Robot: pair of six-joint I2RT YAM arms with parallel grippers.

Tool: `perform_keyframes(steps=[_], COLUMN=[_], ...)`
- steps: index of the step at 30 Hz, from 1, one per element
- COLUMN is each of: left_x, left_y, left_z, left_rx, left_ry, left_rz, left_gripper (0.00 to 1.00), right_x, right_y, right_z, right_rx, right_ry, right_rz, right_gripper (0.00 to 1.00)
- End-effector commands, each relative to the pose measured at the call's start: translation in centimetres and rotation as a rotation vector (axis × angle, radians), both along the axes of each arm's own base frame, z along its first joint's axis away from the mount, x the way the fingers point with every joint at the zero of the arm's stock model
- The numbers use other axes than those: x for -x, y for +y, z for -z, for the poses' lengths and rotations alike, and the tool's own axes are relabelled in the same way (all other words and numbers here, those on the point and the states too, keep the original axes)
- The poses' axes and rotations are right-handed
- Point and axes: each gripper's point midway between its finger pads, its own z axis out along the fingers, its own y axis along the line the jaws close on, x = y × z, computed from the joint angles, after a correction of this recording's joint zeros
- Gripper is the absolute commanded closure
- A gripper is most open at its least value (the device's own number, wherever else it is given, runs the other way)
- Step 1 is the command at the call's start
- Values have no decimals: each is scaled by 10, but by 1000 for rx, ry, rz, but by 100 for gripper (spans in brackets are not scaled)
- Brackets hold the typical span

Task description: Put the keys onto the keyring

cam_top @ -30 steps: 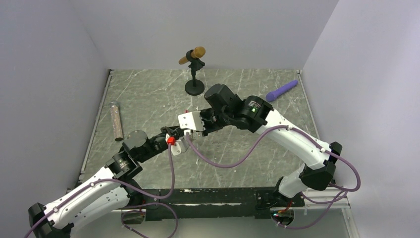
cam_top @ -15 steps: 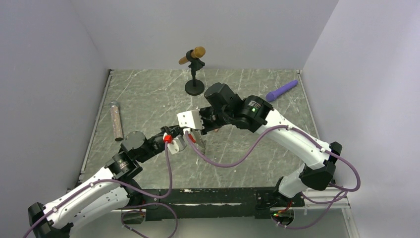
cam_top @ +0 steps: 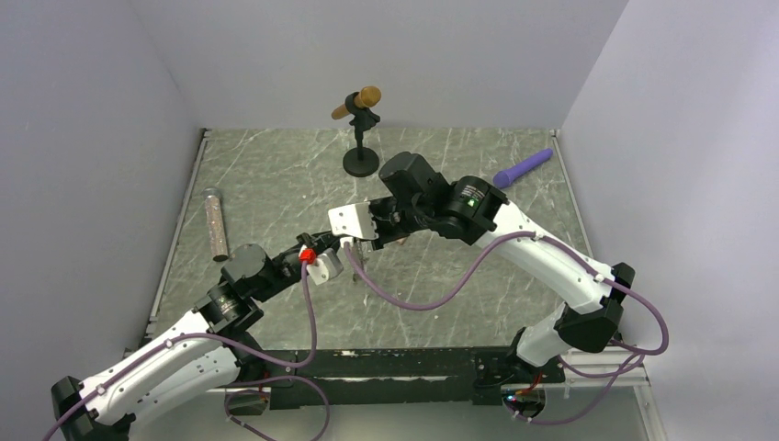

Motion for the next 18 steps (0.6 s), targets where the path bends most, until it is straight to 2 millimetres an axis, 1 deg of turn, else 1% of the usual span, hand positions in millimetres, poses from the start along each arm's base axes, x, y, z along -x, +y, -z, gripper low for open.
perform_keyframes(steps=[1,18], left_x=[3,3], left_y=[2,1], left_z=[-28,-29], left_rx=[85,99], left_ry=[-53,-47], left_rz=[2,7], left_gripper=[100,100], right_x=[-1,3], right_y=[8,15], right_z=[-28,-27], right_rx=[-84,-93], right_ry=[-25,3], right_rz=[9,-21], right_gripper=[100,100])
